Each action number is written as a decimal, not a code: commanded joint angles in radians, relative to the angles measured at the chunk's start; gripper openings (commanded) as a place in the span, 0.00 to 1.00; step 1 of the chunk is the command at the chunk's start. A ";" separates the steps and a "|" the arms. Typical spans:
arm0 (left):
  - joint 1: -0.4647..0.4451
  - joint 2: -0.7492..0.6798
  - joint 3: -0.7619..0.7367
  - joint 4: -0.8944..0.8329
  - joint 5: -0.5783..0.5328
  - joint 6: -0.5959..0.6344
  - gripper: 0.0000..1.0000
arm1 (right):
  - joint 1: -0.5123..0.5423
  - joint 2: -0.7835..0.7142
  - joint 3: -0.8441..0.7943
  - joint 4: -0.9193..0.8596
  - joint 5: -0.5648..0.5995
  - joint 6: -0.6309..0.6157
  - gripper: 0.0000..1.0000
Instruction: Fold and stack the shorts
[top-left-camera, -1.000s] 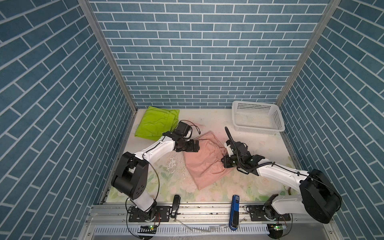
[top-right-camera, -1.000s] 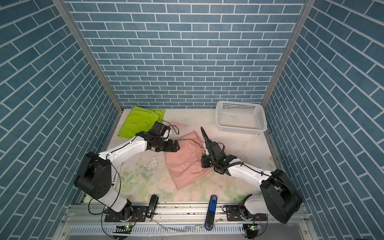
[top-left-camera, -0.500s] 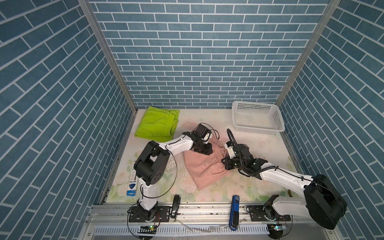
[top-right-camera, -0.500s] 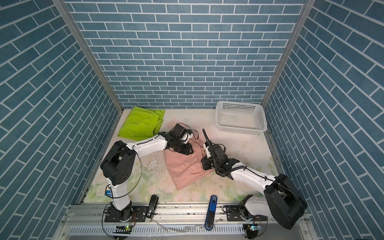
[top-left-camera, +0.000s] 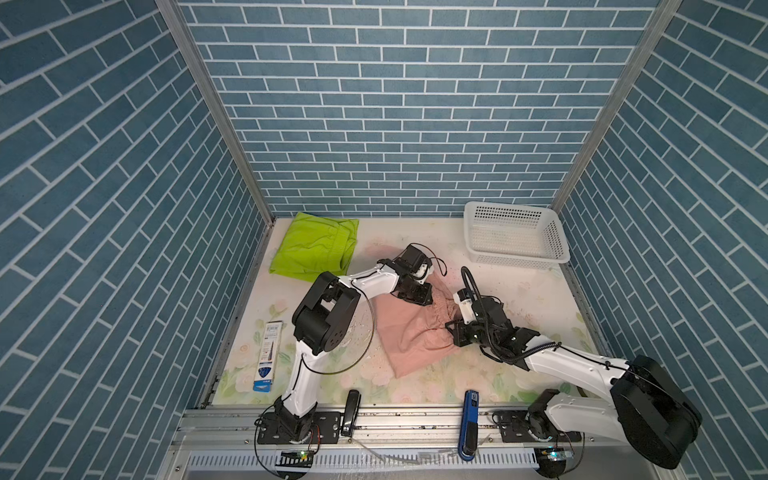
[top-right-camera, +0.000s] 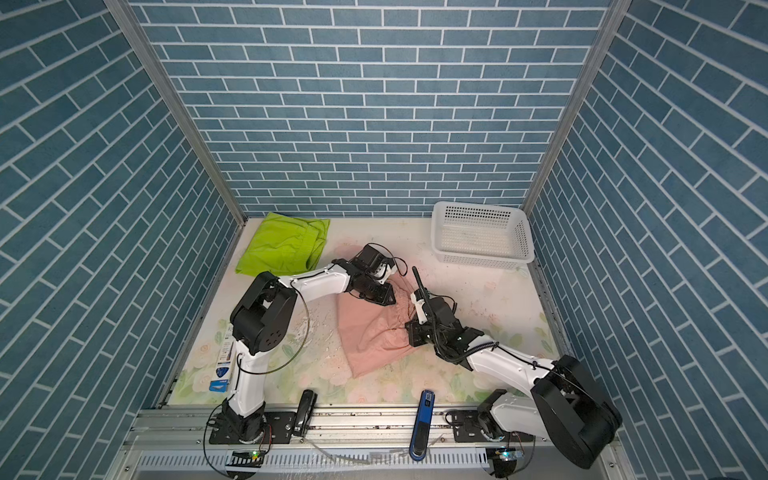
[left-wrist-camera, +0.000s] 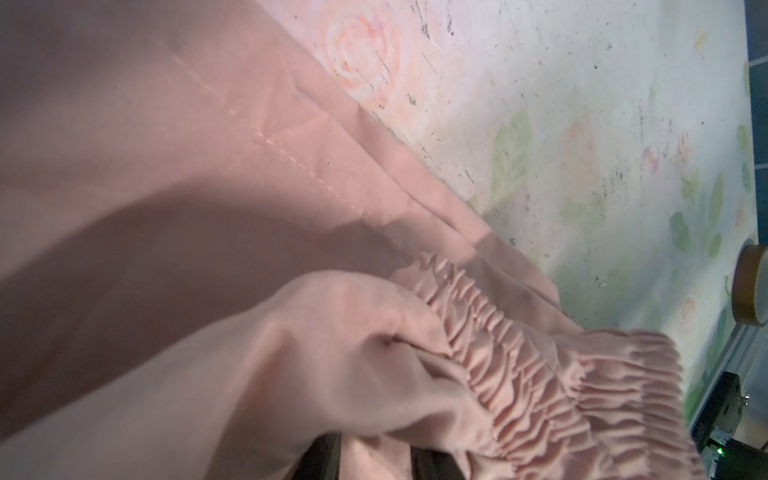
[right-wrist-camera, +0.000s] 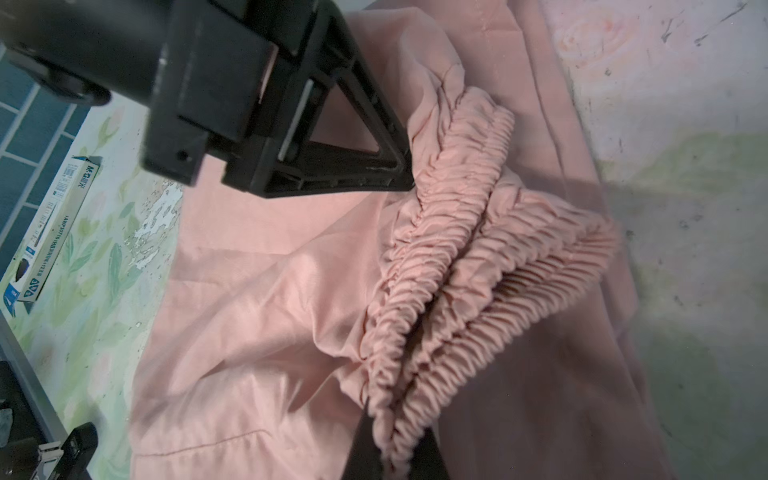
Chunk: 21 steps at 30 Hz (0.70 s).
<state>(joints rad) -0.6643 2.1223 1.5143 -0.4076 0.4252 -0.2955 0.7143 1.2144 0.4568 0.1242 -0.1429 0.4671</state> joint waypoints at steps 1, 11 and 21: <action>0.015 0.030 0.082 -0.010 -0.068 0.007 0.31 | 0.001 0.013 -0.016 0.019 -0.027 0.007 0.00; 0.138 -0.028 0.092 0.075 -0.099 -0.068 0.33 | 0.001 0.020 -0.035 0.019 -0.032 0.010 0.00; 0.090 -0.117 0.014 0.046 0.033 0.010 0.37 | -0.002 0.026 -0.015 -0.023 0.072 0.015 0.00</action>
<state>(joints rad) -0.5526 2.0571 1.5715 -0.3401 0.4206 -0.3233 0.7139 1.2377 0.4374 0.1452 -0.1253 0.4721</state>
